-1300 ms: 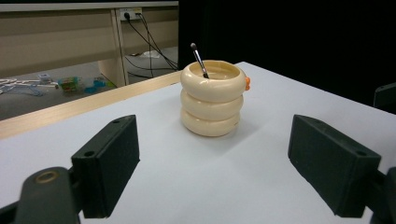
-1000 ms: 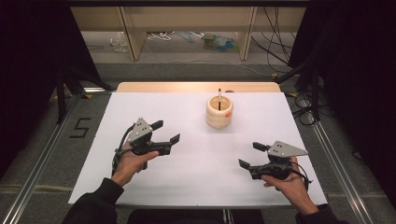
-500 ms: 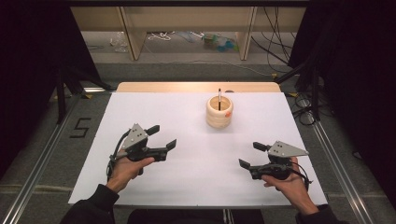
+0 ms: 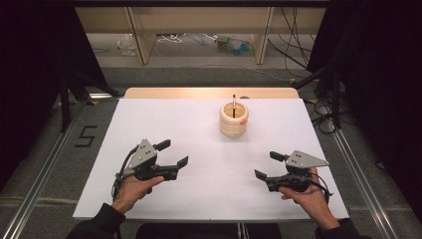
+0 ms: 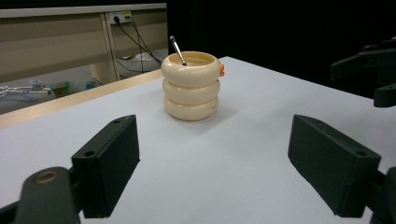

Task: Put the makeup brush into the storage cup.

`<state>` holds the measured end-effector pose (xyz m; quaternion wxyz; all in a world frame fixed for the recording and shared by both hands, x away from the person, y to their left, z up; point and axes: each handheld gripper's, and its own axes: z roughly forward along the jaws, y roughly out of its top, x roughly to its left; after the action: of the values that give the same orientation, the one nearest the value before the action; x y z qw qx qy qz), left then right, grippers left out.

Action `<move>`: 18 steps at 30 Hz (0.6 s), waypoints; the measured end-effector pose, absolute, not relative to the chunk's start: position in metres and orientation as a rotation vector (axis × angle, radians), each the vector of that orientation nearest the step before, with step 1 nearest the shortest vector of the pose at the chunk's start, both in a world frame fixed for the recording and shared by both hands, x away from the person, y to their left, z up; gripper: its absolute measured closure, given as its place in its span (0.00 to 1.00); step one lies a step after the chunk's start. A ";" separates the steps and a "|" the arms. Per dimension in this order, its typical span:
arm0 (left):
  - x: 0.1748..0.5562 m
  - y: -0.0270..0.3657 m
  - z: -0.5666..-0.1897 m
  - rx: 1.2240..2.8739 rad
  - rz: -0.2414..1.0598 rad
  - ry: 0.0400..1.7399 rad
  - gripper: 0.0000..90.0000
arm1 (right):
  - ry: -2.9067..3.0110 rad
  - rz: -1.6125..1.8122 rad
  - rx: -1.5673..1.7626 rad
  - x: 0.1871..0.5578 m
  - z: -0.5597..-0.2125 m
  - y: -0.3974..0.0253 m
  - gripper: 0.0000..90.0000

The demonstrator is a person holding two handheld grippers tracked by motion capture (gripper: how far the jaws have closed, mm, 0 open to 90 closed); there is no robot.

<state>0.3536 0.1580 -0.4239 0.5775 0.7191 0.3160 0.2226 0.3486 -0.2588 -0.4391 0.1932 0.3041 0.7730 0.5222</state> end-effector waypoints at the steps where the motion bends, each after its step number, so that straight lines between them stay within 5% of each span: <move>1: 0.353 0.158 -0.424 1.686 0.523 0.741 0.18 | 2.168 1.463 0.853 0.349 -0.439 -0.259 0.18; 18: 0.340 0.164 -0.427 1.680 0.544 0.748 0.18 | 2.165 1.474 0.849 0.349 -0.438 -0.259 0.18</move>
<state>0.3403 0.1638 -0.4274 0.5744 0.7171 0.3193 0.2324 0.3485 -0.2587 -0.4378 0.1931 0.3025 0.7714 0.5254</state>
